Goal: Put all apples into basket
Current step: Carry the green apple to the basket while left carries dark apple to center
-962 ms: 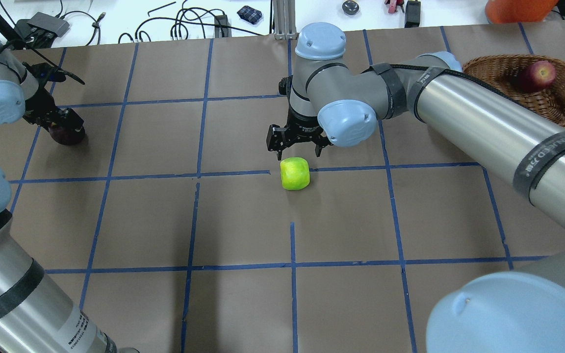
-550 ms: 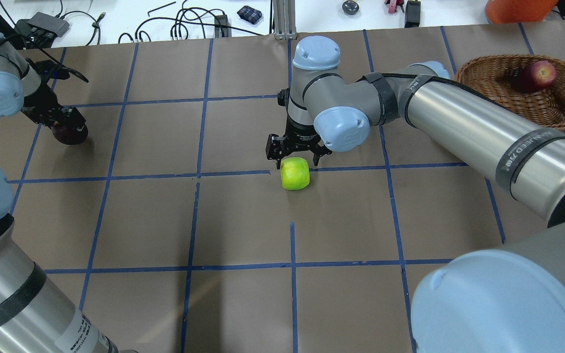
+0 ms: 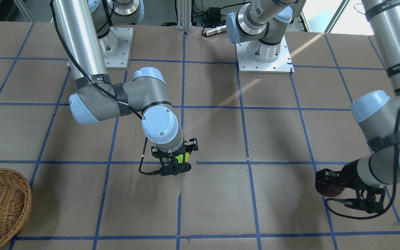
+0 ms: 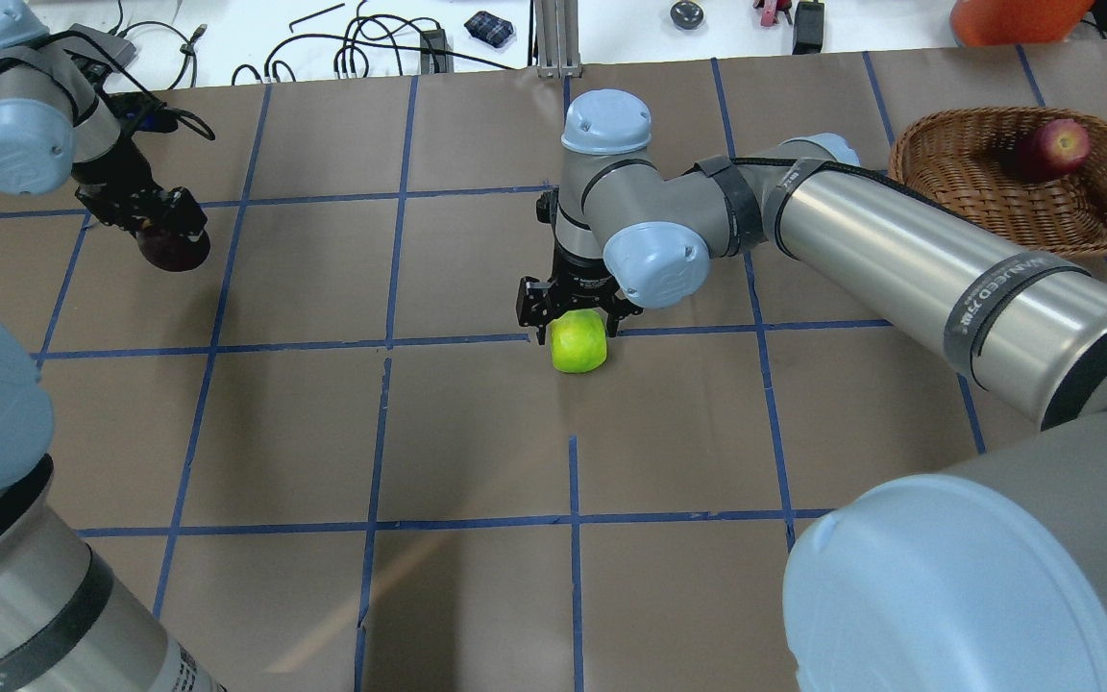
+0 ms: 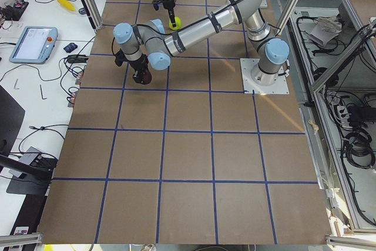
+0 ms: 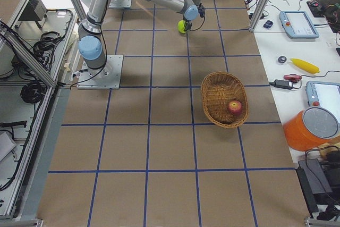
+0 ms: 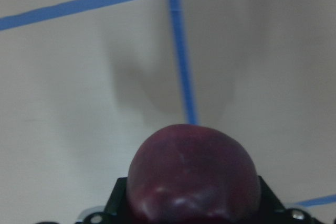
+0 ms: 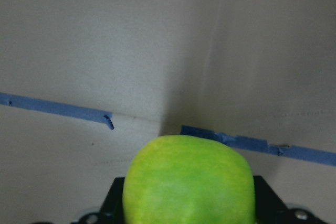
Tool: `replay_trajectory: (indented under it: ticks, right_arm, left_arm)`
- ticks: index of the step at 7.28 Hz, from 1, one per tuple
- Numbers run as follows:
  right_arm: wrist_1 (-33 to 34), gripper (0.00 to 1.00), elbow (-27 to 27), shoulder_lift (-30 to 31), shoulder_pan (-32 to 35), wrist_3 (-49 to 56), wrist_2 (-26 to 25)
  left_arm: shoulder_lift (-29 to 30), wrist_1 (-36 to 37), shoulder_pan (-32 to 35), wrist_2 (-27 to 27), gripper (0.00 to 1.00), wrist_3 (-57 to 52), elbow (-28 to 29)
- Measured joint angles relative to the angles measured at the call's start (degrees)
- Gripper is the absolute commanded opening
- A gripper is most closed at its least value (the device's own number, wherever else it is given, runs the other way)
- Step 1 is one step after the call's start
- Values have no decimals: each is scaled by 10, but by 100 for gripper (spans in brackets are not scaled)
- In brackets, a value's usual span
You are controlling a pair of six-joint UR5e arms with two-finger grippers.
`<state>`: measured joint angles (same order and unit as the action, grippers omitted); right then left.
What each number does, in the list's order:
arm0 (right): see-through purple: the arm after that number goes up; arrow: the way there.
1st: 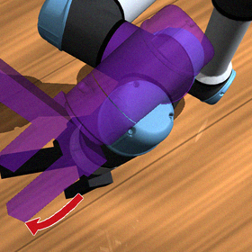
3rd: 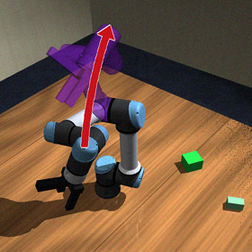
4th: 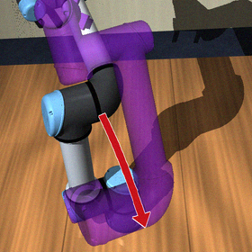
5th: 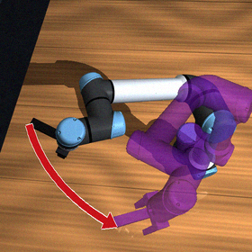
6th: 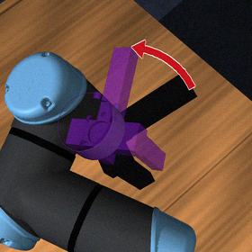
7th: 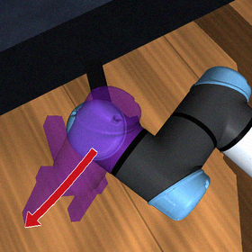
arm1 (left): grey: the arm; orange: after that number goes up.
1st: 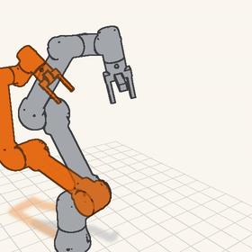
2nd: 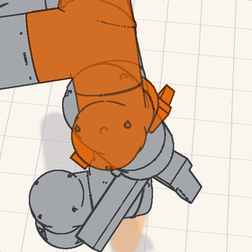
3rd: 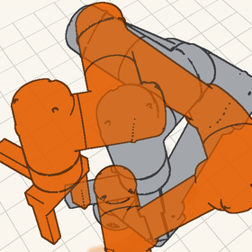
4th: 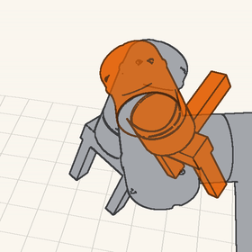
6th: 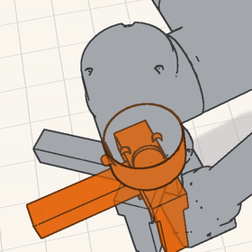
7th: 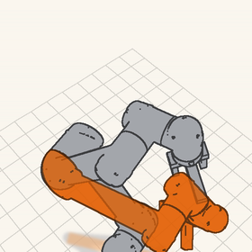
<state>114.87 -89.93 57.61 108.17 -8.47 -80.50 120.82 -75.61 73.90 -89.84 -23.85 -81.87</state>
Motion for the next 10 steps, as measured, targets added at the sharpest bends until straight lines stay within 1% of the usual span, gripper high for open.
replay_trajectory:
  ticks: [2, 3, 4, 5, 6, 7, 8, 9, 10]
  right_arm:
    - [-15, 0, 5, 20, -6, 0, -10]
    - [-43, 0, 7, 47, -28, 3, -26]
    - [-80, 0, 12, 79, -76, 9, -42]
    - [-109, 0, 19, 102, -142, 16, -53]
    - [-122, 0, 32, 113, -210, 30, -70]
    - [-124, 0, 50, 115, -265, 66, -98]
    - [-122, 0, 70, 111, -305, 118, -127]
    - [-116, 0, 90, 99, -340, 179, -150]
    - [-101, 0, 109, 77, -373, 240, -163]
  left_arm:
    - [-37, -3, 52, 35, 0, 136, -50]
    - [-47, 3, 88, 47, 0, 204, -62]
    - [-49, 24, 138, 55, 0, 290, -64]
    - [-45, 48, 188, 59, 0, 378, -65]
    - [-39, 71, 235, 60, 0, 461, -67]
    - [-31, 97, 281, 61, 0, 533, -70]
    - [-21, 125, 319, 61, 0, 577, -72]
    - [-8, 150, 344, 61, 35, 596, -75]
    - [3, 163, 361, 59, 64, 603, -83]
